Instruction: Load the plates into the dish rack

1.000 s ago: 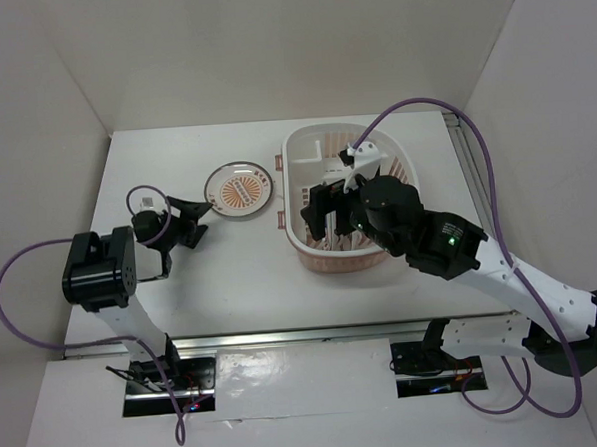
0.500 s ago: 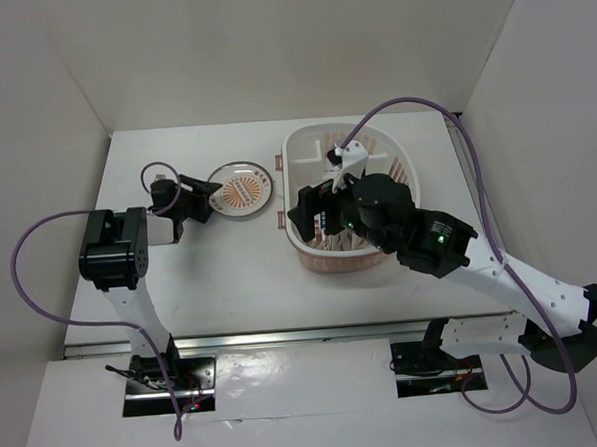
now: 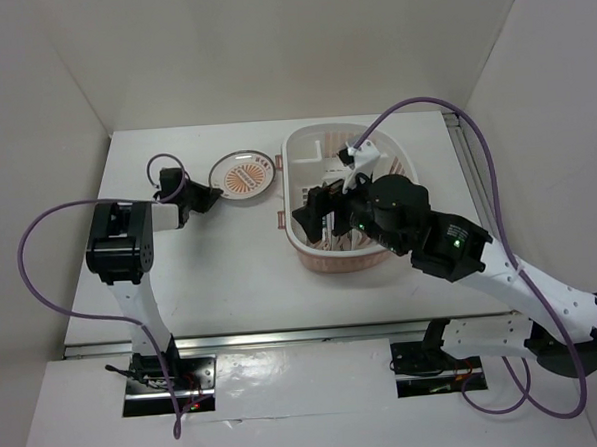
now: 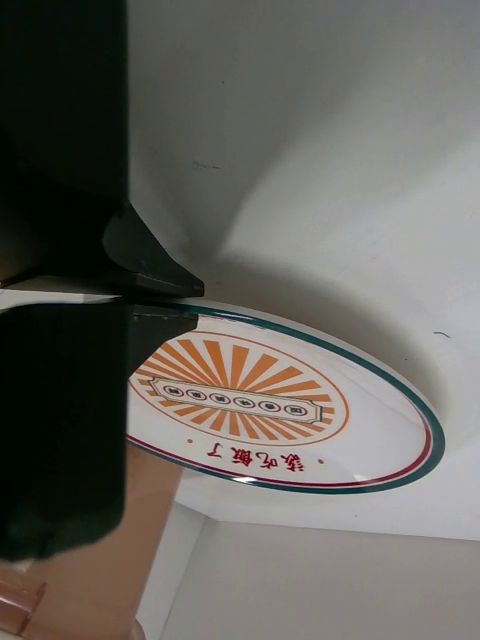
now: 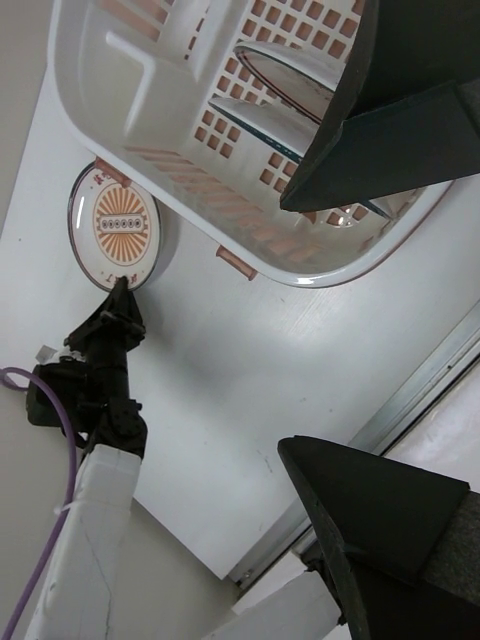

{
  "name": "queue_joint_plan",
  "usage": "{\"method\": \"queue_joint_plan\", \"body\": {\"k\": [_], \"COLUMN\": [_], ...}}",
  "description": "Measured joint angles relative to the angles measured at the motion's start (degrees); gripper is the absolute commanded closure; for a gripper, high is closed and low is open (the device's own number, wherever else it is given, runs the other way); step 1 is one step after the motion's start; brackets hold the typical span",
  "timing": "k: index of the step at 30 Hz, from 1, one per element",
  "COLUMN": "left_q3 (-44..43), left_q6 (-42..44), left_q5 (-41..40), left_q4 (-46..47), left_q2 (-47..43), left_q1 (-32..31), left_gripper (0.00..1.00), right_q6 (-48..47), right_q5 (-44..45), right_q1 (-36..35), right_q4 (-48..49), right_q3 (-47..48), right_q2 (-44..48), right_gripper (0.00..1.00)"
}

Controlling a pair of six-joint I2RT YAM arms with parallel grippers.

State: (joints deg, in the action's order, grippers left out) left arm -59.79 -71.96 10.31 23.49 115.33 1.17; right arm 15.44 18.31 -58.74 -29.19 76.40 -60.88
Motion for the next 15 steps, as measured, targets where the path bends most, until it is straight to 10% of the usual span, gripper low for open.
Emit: {"method": "queue_joint_plan", "body": {"k": [6,15], "left_q3": [0.3,8.8], "left_q6": [4.1,15.0], "left_q5": [-3.4,-12.3], "left_q4": [-7.7,-31.6], "left_q2": [-5.8,-43.2], "left_q1": [-0.6,-8.0], "left_gripper": [1.0,1.0], "right_q6": [-1.6,-7.1], "right_q5": [2.2,-5.5], "right_q1": [0.0,6.2], "right_q4": [-0.1,3.5], "right_q3": [0.8,5.0], "right_q2": [-1.3,-9.4], "right_gripper": [0.0,0.02]}}
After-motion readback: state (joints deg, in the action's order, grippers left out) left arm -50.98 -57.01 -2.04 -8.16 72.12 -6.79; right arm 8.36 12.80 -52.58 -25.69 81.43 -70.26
